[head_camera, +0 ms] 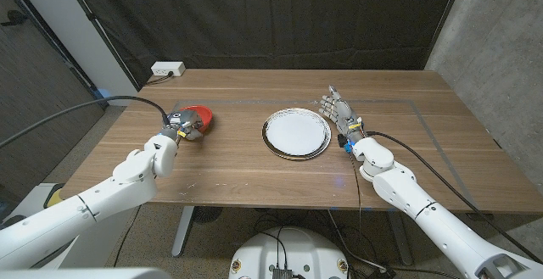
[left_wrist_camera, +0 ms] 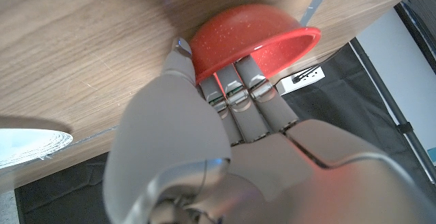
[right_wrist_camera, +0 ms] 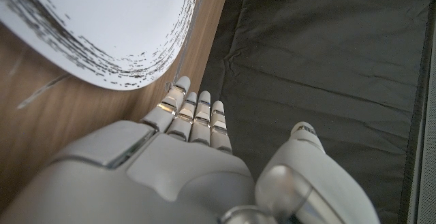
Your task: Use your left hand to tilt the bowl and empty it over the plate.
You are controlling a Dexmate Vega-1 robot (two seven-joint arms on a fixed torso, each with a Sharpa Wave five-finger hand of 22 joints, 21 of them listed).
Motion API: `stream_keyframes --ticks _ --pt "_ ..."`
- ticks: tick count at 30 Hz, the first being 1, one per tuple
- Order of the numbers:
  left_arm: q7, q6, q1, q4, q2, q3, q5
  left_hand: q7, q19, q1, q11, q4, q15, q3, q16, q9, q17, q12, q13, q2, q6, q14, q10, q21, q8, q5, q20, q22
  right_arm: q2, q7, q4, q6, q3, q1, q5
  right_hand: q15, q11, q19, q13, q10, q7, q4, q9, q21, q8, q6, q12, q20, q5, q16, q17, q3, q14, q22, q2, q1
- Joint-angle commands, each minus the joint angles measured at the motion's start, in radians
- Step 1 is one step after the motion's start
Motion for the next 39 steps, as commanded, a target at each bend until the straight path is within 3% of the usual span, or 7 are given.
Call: stream_keyframes --ticks 1,19,29,39 --pt "-0.012 0.009 -0.020 -0.034 0.022 0.016 0.059 0.054 -0.002 0.008 0.000 -0.002 -0.052 0.009 0.009 0.005 0.008 0.011 0.014 0.008 0.056 0.061 0.000 0.007 0.011 0.001 -0.003 0.001 0.007 0.005 0.010 0.023 0.001 -0.001 -0.001 0.004 0.001 0.013 0.004 0.004 0.005 -0.002 0.005 -0.002 -0.001 0.006 0.002 -0.008 -0.004 0.000 0.006 0.003 -0.002 0.006 0.012 0.002" --pt "-0.013 0.034 -0.006 -0.124 0.041 0.020 0.227 0.045 0.004 0.007 0.000 0.004 -0.052 0.009 0.010 0.001 0.022 0.018 0.043 0.002 0.060 0.069 0.005 0.015 0.011 -0.002 -0.010 0.001 0.004 0.009 0.000 0.088 0.017 -0.032 -0.003 0.002 -0.001 0.019 0.004 0.006 0.008 -0.004 0.005 -0.006 -0.002 0.005 0.002 -0.009 -0.004 0.001 0.006 0.002 0.001 0.006 0.014 0.002" --pt "0.065 0.004 0.012 -0.131 0.001 0.003 0.312 0.037 0.010 0.004 -0.007 0.008 -0.055 0.009 0.012 -0.002 0.029 0.021 0.056 -0.001 0.062 0.074 0.009 0.020 0.011 -0.004 -0.018 0.001 -0.005 0.003 -0.022 0.098 0.023 -0.048 -0.007 0.001 -0.001 0.020 0.004 0.007 0.009 -0.005 0.005 -0.008 -0.002 0.005 0.002 -0.009 -0.004 0.001 0.006 0.001 0.002 0.006 0.014 0.003" --pt "0.067 -0.070 0.001 -0.125 -0.021 0.005 0.369 0.036 0.007 0.001 -0.007 0.012 -0.054 0.008 0.010 -0.004 0.036 0.021 0.068 -0.003 0.060 0.073 0.008 0.023 0.010 -0.006 -0.021 0.002 -0.011 -0.011 -0.042 0.116 0.032 -0.073 -0.010 0.002 -0.001 0.021 0.004 0.009 0.008 -0.006 0.005 -0.011 -0.002 0.004 0.003 -0.009 -0.004 0.001 0.006 0.001 0.002 0.006 0.015 0.003"
